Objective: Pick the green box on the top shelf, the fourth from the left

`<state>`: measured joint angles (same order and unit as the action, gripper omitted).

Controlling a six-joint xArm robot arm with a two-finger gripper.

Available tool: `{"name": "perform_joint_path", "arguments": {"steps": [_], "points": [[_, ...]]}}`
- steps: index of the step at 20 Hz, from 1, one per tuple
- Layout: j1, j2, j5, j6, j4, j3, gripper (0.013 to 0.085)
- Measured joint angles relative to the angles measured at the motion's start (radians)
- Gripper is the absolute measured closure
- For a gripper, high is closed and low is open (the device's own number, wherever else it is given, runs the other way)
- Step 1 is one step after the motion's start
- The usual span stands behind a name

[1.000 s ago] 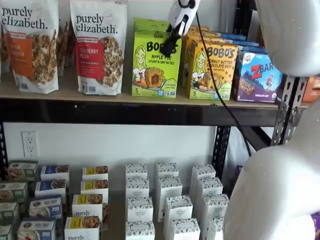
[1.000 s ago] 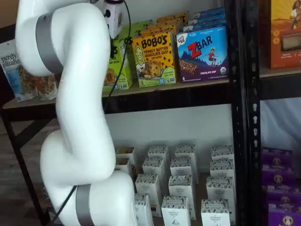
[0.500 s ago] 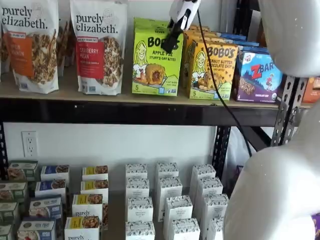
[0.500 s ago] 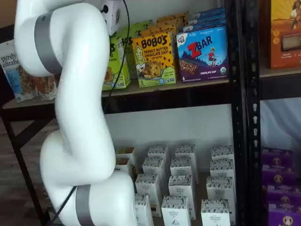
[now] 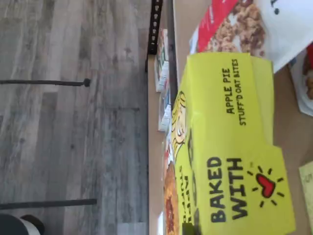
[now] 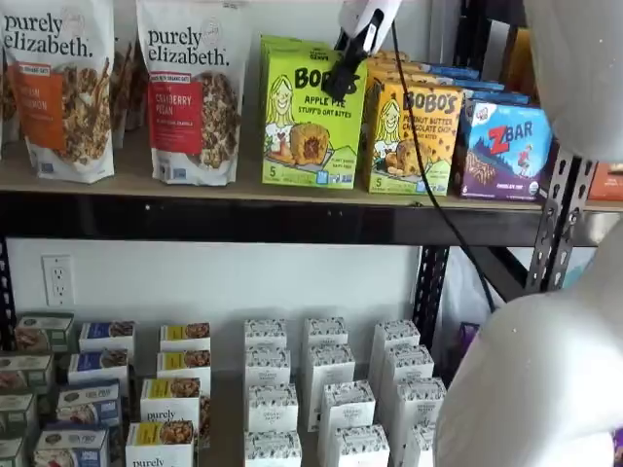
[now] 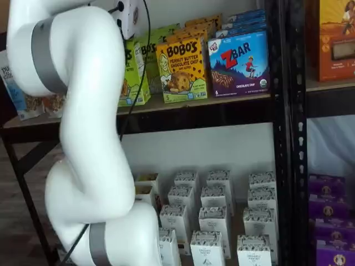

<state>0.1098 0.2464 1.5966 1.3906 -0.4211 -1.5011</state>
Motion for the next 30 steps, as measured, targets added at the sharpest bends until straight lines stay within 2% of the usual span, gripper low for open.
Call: {"name": "perform_joint_path", "arguments": {"steps": [11,23,30], "points": [[-0.039,0.136,0.062,0.025,-0.001,0.110,0.0730],[-0.142,0.271,0.129,0.109,-0.033,0.237,0.0730],[-0.180,0.337,0.153,0.146,-0.030,0.306,0.0730]]}}
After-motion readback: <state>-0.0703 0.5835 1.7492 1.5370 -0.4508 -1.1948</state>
